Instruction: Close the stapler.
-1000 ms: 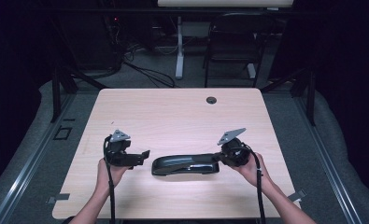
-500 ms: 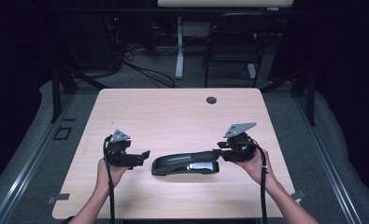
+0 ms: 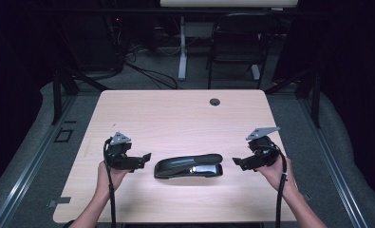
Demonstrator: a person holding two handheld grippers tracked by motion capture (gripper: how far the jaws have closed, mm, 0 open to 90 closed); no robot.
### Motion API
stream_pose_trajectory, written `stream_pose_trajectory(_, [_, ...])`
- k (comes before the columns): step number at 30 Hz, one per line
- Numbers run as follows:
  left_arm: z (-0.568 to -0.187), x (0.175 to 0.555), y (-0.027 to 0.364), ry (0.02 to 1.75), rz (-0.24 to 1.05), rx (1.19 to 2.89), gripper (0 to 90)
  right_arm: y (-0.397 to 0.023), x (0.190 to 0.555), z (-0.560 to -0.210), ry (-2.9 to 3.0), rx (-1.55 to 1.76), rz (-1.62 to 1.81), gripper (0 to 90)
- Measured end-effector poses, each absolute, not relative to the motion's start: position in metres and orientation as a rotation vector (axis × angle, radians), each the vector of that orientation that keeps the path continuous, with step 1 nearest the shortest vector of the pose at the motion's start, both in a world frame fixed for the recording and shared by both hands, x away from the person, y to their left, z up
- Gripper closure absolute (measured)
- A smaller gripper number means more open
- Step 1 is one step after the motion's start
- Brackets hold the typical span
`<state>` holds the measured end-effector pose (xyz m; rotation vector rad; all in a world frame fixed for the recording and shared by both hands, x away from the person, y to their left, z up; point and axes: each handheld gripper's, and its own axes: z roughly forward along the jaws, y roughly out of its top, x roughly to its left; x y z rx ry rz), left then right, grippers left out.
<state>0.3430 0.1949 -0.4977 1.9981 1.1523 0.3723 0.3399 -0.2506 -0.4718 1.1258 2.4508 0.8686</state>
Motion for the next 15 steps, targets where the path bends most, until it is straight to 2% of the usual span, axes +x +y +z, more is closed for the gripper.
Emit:
stream_pose_trajectory(7, [-0.500,0.346,0.194,1.161,0.380,2.015,8.1,-0.273,0.341,-0.499,2.483,1.234,0.710,2.2])
stream_pose_trajectory(15, [-0.504,0.348,0.193,1.143,0.495,2.038,7.0,-0.278,0.356,-0.525,2.495,1.293,0.509,0.0])
